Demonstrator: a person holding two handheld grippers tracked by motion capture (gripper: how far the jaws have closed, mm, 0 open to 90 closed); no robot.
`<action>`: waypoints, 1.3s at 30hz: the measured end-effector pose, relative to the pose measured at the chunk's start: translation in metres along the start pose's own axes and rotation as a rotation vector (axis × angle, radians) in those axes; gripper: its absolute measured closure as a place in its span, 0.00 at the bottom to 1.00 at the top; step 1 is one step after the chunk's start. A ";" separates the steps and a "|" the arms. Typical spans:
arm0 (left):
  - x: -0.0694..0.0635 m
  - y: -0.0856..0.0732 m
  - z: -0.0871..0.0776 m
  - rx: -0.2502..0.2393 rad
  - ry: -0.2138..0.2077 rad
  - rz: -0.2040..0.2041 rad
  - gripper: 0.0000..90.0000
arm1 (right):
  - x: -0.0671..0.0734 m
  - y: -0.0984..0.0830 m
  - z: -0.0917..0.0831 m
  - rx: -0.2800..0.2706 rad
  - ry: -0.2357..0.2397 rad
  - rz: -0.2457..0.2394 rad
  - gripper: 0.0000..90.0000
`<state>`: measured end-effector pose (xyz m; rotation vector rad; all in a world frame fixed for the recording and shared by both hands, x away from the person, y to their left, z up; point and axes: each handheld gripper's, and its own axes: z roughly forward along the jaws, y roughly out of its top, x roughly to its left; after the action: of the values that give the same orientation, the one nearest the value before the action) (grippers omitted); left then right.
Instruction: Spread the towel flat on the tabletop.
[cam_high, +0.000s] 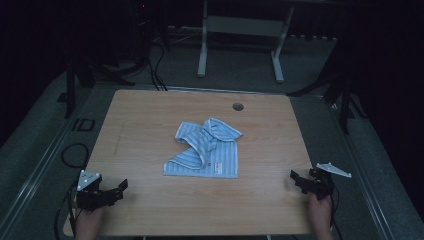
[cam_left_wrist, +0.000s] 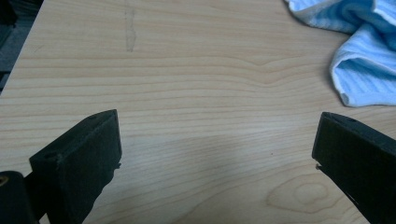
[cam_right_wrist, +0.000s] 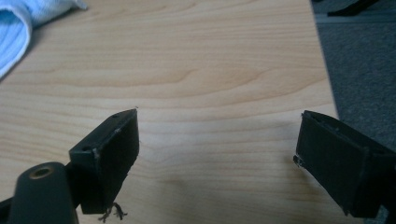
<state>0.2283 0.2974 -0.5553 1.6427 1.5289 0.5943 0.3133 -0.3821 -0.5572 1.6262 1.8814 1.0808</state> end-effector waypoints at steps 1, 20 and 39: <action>0.001 0.000 0.000 0.004 0.002 -0.003 0.02 | 0.001 0.000 0.000 0.003 -0.004 -0.011 0.14; -0.004 0.022 0.003 0.264 0.034 0.051 0.02 | 0.015 0.027 -0.004 0.151 0.074 -0.173 0.14; -0.061 0.050 0.037 0.405 -0.060 0.199 0.06 | 0.066 0.065 0.029 0.341 0.231 -0.313 0.14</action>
<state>0.2774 0.2323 -0.5259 2.1173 1.5216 0.3457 0.3607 -0.3103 -0.5130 1.3467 2.4850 0.8799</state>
